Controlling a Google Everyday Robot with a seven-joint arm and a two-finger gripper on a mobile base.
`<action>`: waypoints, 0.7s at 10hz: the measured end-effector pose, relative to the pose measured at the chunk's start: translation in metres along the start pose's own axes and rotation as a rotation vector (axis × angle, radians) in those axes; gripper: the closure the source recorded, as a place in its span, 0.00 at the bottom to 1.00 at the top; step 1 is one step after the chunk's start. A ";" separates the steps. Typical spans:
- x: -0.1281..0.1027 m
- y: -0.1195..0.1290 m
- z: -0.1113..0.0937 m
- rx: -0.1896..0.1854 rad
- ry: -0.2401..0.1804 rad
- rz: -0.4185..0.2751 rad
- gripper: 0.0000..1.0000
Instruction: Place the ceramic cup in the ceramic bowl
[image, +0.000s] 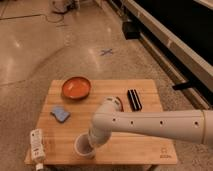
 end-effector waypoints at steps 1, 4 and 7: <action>0.010 -0.001 -0.015 0.012 0.011 0.003 1.00; 0.048 -0.009 -0.049 0.031 0.044 -0.012 1.00; 0.092 -0.027 -0.070 0.065 0.076 -0.037 1.00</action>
